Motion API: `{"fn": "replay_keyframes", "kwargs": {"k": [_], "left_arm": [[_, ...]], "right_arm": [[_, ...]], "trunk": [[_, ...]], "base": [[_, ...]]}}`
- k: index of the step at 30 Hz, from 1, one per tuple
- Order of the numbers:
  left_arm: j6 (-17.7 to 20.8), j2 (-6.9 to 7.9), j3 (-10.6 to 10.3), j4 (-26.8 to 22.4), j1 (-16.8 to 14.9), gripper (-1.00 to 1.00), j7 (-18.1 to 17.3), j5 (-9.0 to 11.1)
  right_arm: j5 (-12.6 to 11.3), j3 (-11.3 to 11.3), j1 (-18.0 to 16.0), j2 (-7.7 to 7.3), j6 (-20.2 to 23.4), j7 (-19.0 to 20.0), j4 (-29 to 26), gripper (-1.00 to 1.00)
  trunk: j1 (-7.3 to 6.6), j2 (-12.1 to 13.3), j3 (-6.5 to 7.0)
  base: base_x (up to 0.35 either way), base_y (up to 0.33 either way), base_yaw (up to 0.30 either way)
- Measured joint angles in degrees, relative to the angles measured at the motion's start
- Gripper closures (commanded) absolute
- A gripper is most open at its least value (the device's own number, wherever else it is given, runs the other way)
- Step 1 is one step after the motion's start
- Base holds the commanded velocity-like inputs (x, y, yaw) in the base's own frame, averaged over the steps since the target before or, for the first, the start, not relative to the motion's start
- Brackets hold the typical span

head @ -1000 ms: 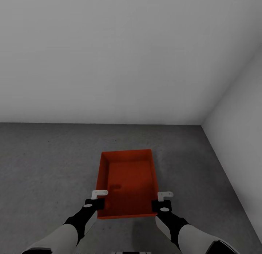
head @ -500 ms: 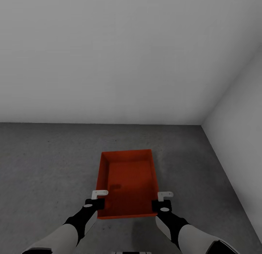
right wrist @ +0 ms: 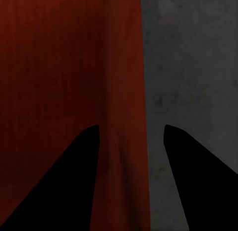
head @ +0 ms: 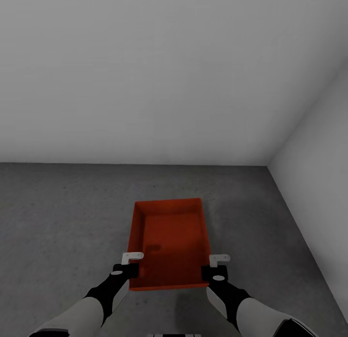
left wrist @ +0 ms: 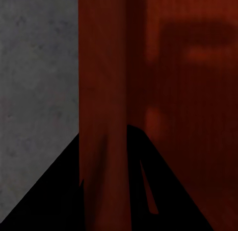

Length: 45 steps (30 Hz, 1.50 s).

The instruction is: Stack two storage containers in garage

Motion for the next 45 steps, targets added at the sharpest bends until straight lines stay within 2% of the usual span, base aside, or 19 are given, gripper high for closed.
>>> {"fn": "replay_keyframes", "kwargs": {"k": [4,6,11,15,18,21,29,38,39,40,45], "left_arm": [[0.0,0.0,0.0,0.0,0.0,1.0,0.0,0.0],[-0.4,0.52,-0.9,-0.4,0.0,1.0,-0.1,1.7],[-0.4,0.55,-2.7,-0.7,0.0,1.0,0.1,4.4],[-0.5,0.64,-3.5,-1.6,0.0,1.0,-0.3,5.1],[-0.4,0.65,-3.4,-2.1,0.0,1.0,-0.4,5.3],[-0.4,0.66,-3.8,-2.6,0.0,1.0,-0.3,6.3],[-0.4,0.65,-5.4,-3.7,0.0,1.0,-0.4,9.6],[-0.4,0.65,-8.6,-4.7,0.0,1.0,-0.4,13.9],[1.4,0.4,-0.7,-5.8,0.0,1.0,-0.7,2.6],[3.4,0.65,0.5,-5.9,0.0,1.0,-0.6,0.8],[3.6,0.64,0.6,-6.0,0.0,1.0,-0.7,0.8]], "right_arm": [[0.0,0.0,0.0,0.0,0.0,0.0,0.0,1.0],[0.8,0.0,-0.1,0.21,-0.4,0.0,-0.1,1.0],[2.6,-0.2,-0.1,0.21,-0.3,-0.3,0.1,1.0],[3.2,-0.6,-0.1,-0.19,-0.9,-0.2,-0.3,1.0],[4.6,-1.6,-0.1,-0.21,-1.0,-0.2,-0.4,1.0],[6.5,-2.5,-0.1,-0.27,-0.9,-0.4,-0.5,1.0],[12.7,-7.1,-0.1,-0.25,-1.0,-0.4,-0.6,1.0],[20.1,-13.5,-0.1,-0.28,-1.0,-0.4,-0.6,1.0],[6.2,-2.9,-0.1,-0.25,-2.6,-0.1,-0.7,1.0],[1.0,0.9,-0.1,-0.18,-1.2,0.1,-0.9,1.0],[0.9,0.8,-0.1,-0.25,-1.1,0.1,-1.1,1.0]], "trunk": [[0.0,0.0,0.0],[0.0,0.0,0.0],[0.0,0.0,0.0],[0.0,0.0,0.0],[0.0,0.0,0.0],[0.0,0.0,0.0],[0.0,0.0,0.0],[0.0,0.0,0.0],[0.0,0.0,0.01],[0.0,0.0,0.01],[0.0,0.0,0.0]], "base": [[0.0,0.0,0.0],[0.0,0.0,0.0],[0.0,0.0,0.0],[0.0,0.0,0.0],[0.0,0.0,0.0],[0.0,0.0,0.0],[0.0,0.0,0.0],[0.0,0.0,0.0],[0.0,0.0,0.0],[0.0,0.0,0.0],[0.0,0.0,0.0]]}}
